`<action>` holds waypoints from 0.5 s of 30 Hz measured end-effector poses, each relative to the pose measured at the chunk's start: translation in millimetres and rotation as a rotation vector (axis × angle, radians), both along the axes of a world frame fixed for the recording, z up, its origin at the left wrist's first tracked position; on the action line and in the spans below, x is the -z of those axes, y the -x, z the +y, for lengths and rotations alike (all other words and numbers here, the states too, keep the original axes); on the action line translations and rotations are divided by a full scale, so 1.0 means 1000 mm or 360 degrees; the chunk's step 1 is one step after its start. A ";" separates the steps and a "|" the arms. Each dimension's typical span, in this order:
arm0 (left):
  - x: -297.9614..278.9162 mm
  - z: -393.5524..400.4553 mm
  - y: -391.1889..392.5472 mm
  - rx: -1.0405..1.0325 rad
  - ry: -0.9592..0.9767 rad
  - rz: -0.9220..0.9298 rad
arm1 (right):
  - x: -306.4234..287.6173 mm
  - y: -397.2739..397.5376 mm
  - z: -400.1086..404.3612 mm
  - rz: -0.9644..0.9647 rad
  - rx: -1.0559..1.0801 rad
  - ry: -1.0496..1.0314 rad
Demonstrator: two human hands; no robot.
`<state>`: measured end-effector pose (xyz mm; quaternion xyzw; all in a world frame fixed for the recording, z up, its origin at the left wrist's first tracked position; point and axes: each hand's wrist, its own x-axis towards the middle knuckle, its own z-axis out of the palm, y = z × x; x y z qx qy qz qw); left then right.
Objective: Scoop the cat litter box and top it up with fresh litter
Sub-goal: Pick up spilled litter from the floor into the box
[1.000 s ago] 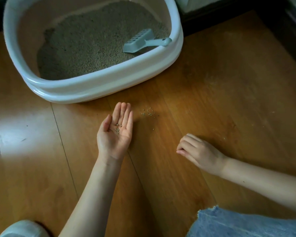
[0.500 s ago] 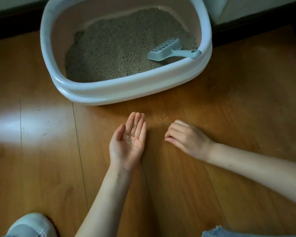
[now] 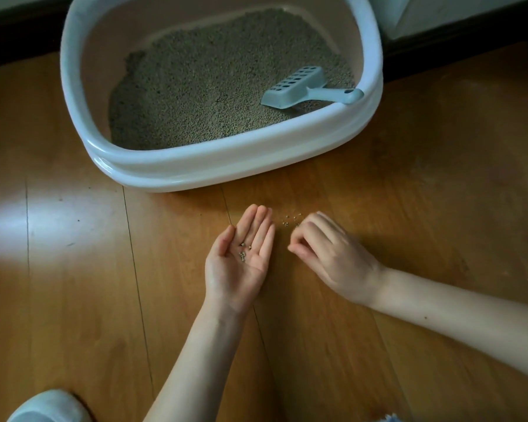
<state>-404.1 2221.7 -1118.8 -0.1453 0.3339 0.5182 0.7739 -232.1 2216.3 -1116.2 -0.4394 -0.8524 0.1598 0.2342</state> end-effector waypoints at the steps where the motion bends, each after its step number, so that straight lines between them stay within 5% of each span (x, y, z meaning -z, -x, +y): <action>1: 0.000 -0.001 -0.003 0.0023 -0.0012 -0.0016 | -0.009 0.009 0.004 0.0069 0.0022 -0.0015; 6: -0.003 0.000 -0.017 0.0067 -0.0050 -0.0131 | -0.022 0.025 0.021 0.0068 -0.0140 -0.0072; 10: -0.007 0.009 -0.010 0.0005 -0.0026 -0.0064 | -0.015 -0.007 0.029 0.0155 0.0173 0.0051; 15: -0.005 0.013 0.007 -0.0108 -0.0036 -0.0059 | 0.008 -0.036 0.018 -0.0171 0.0338 0.0309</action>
